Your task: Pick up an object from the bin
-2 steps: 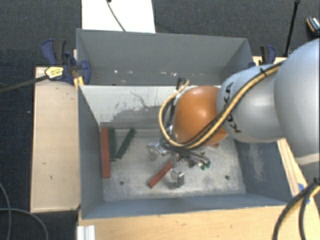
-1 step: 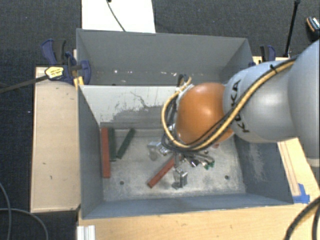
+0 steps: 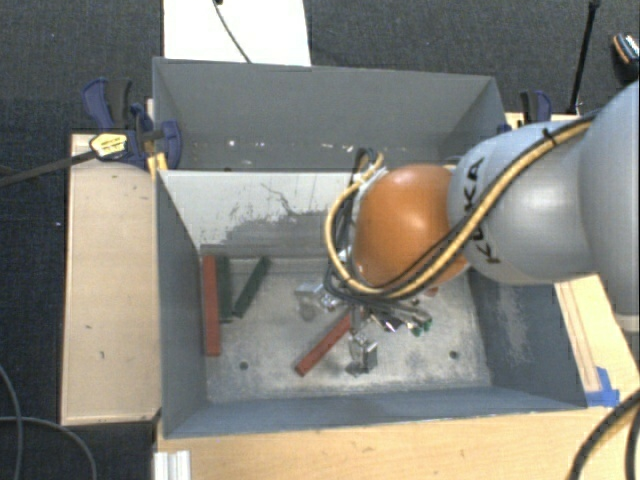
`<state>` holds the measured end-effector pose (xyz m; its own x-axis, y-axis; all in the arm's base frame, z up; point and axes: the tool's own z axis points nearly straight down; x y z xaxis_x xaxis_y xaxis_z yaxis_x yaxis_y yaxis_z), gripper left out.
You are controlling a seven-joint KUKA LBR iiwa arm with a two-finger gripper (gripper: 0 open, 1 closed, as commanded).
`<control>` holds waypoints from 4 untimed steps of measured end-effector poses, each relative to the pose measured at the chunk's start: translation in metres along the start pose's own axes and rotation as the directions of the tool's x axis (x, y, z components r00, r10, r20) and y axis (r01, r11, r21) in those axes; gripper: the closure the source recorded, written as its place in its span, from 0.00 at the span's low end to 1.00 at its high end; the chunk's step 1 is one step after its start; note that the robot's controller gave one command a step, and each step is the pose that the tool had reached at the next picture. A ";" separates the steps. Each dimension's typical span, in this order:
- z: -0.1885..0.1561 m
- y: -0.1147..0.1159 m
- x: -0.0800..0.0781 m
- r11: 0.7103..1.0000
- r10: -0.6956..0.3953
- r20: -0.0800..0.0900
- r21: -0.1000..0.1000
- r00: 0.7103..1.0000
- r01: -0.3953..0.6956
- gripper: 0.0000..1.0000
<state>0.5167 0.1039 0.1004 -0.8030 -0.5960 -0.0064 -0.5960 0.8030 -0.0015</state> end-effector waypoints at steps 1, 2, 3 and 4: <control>0.031 -0.004 -0.009 0.998 -0.068 -0.007 -0.003 0.998 0.068 0.00; 0.031 -0.004 -0.009 0.998 -0.064 -0.006 -0.003 0.998 0.064 0.00; 0.031 -0.004 -0.009 0.998 -0.061 -0.006 -0.003 0.998 0.061 1.00; -0.002 -0.004 -0.010 0.999 -0.054 0.000 0.000 0.999 0.054 1.00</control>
Offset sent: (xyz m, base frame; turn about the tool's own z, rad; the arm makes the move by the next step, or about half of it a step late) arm 0.0094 0.0016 -0.0304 -0.0710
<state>0.5275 0.1064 0.1025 -0.7693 -0.6389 -0.0065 -0.6389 0.7693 -0.0022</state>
